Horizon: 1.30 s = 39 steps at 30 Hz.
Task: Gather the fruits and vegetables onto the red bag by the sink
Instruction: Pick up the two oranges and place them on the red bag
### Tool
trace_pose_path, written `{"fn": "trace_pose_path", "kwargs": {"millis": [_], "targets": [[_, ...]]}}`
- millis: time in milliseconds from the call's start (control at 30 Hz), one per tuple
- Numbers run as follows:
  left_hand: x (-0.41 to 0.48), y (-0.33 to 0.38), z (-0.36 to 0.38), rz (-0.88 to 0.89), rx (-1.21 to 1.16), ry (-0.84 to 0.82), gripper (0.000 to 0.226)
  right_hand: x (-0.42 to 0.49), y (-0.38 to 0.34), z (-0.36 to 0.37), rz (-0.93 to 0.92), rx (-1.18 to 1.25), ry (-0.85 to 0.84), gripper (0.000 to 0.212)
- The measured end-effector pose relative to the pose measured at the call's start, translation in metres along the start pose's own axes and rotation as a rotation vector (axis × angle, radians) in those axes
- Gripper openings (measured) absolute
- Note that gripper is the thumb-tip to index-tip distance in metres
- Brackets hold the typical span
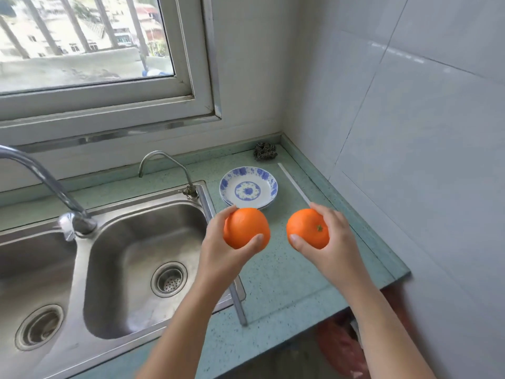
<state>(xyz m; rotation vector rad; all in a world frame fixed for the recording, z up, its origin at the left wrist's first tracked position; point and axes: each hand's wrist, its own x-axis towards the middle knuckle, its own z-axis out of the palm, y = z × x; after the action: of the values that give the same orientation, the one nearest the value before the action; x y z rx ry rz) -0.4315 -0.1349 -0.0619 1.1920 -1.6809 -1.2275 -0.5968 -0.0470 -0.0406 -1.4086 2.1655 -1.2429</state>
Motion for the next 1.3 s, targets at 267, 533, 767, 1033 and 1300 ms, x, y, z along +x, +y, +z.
{"fn": "trace_pose_path", "kwargs": {"millis": [267, 533, 767, 1033, 1300], "targets": [[-0.068, 0.002, -0.047, -0.027, -0.027, 0.215, 0.062, -0.038, -0.031, 0.008, -0.09, 0.075, -0.134, 0.063], [-0.118, -0.002, -0.096, -0.046, -0.034, 0.38, 0.068, -0.061, -0.078, 0.042, -0.202, 0.14, -0.307, 0.062], [-0.168, -0.007, -0.167, -0.078, -0.043, 0.533, 0.068, -0.09, -0.142, 0.095, -0.318, 0.199, -0.433, 0.07], [-0.254, -0.04, -0.285, -0.097, -0.029, 0.716, 0.071, -0.17, -0.233, 0.173, -0.448, 0.241, -0.551, 0.063], [-0.356, -0.091, -0.416, -0.108, -0.027, 0.9, 0.07, -0.281, -0.329, 0.273, -0.526, 0.285, -0.705, 0.062]]}}
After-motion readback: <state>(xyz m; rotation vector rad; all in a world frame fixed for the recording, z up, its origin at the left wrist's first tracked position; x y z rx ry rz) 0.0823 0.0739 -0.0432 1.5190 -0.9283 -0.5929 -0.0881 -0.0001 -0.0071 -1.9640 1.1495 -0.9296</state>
